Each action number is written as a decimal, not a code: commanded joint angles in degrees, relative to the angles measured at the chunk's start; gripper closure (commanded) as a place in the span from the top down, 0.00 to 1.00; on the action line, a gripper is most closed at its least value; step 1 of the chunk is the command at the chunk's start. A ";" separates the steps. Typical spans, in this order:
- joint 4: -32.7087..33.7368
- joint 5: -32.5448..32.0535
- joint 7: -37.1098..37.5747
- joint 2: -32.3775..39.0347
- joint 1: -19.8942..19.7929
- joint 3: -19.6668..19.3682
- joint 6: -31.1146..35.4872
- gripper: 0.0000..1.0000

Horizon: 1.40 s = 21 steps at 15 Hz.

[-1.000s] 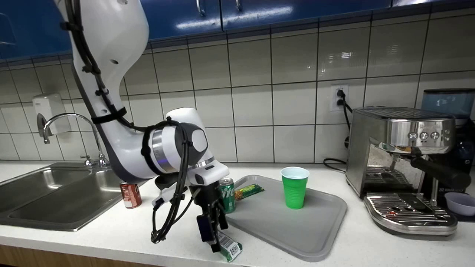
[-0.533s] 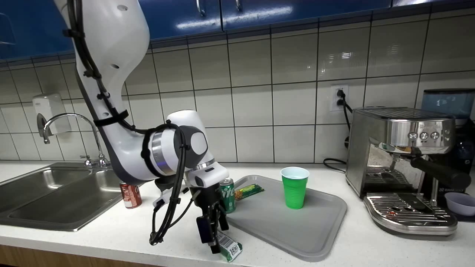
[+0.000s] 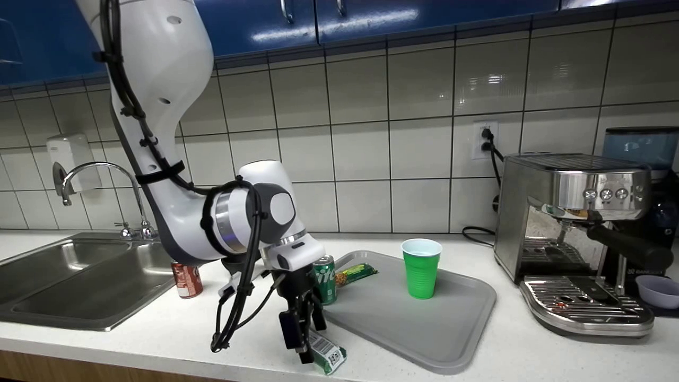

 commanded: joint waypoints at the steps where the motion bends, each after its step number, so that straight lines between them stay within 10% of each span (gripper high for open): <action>1: 0.66 2.00 -1.14 0.97 1.50 -1.16 0.88 0.72; 9: 0.95 3.03 -1.42 1.02 2.81 -2.06 1.71 0.13; 21: 0.14 -0.01 -0.41 -2.19 10.66 -10.29 -0.09 0.13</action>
